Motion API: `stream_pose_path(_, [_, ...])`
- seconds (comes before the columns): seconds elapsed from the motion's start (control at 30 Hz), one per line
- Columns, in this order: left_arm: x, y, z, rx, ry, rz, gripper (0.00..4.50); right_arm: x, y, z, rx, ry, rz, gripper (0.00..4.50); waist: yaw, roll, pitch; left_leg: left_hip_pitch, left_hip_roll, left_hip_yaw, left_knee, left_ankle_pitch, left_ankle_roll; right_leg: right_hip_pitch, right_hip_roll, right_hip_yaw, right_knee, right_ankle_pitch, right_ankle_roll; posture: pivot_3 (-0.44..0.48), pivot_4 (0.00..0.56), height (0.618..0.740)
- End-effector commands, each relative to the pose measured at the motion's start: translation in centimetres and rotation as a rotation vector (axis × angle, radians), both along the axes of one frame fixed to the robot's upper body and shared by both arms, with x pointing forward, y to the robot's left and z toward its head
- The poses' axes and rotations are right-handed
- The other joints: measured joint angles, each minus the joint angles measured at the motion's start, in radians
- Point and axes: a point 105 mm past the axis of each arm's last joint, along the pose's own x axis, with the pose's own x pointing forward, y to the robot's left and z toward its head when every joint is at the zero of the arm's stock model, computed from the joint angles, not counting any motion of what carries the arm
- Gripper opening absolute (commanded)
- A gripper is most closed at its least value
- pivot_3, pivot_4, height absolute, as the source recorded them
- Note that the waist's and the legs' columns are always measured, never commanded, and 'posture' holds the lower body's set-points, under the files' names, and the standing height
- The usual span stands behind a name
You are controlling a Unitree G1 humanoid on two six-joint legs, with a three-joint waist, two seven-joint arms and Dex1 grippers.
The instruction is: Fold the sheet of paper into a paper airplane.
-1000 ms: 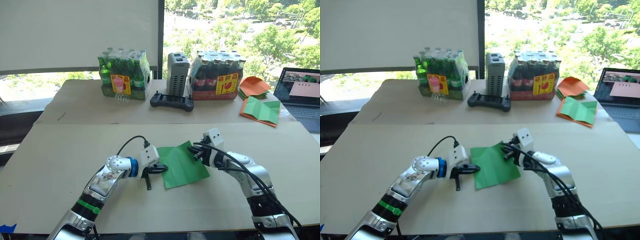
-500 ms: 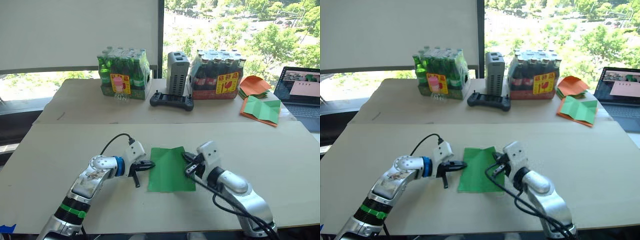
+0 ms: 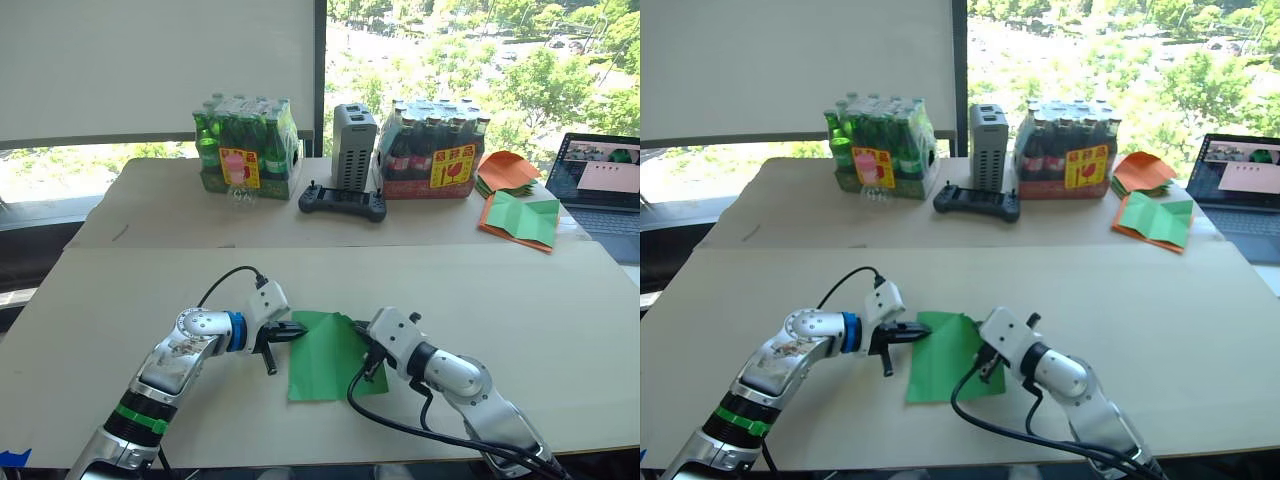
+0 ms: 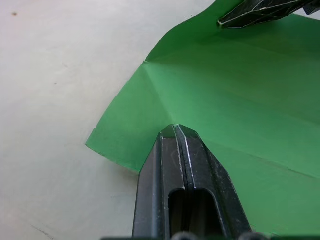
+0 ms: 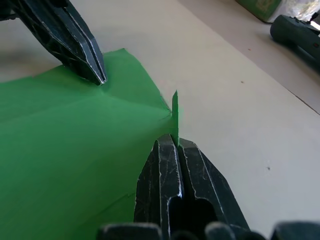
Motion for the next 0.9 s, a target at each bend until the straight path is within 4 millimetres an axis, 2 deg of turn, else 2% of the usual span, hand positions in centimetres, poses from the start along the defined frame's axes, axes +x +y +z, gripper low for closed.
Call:
stream_pose_path(0.03, [0.0, -0.3, 0.6, 0.013, -0.041, -0.028, 0.0, -0.1, 0.3, 0.6, -0.012, -0.037, 0.039, 0.02, 0.0, 0.0, 0.0, 0.0, 0.0, 0.0, 0.0, 0.0, 0.0, 0.0, 0.0, 0.0, 0.0, 0.0, 0.0, 0.0, 0.15, 0.678])
stream_pose_path(0.33, [0.0, -0.7, 0.7, 0.014, -0.051, -0.041, 0.0, -0.8, 1.0, -0.8, -0.06, 0.016, 0.106, 0.02, 0.0, 0.0, 0.0, 0.0, 0.0, 0.0, 0.0, 0.0, 0.0, 0.0, 0.0, 0.0, 0.0, 0.0, 0.0, 0.0, 0.15, 0.678])
stream_pose_path(0.6, [1.2, -2.3, 3.8, -0.035, -0.107, -0.098, 0.0, -0.4, 0.9, -1.4, -0.082, 0.038, 0.09, 0.02, 0.002, 0.0, 0.0, 0.0, 0.0, 0.0, 0.002, 0.0, 0.0, 0.001, 0.0, 0.0, 0.0, 0.0, 0.0, 0.0, 0.15, 0.678])
stream_pose_path(0.9, [2.1, -4.3, 2.7, -0.015, -0.108, -0.152, 0.0, -0.5, 1.0, -1.5, -0.077, 0.04, 0.081, 0.02, 0.001, 0.0, 0.0, 0.0, 0.0, 0.0, 0.002, 0.0, 0.0, 0.001, 0.0, 0.0, 0.0, 0.0, 0.0, 0.0, 0.15, 0.678])
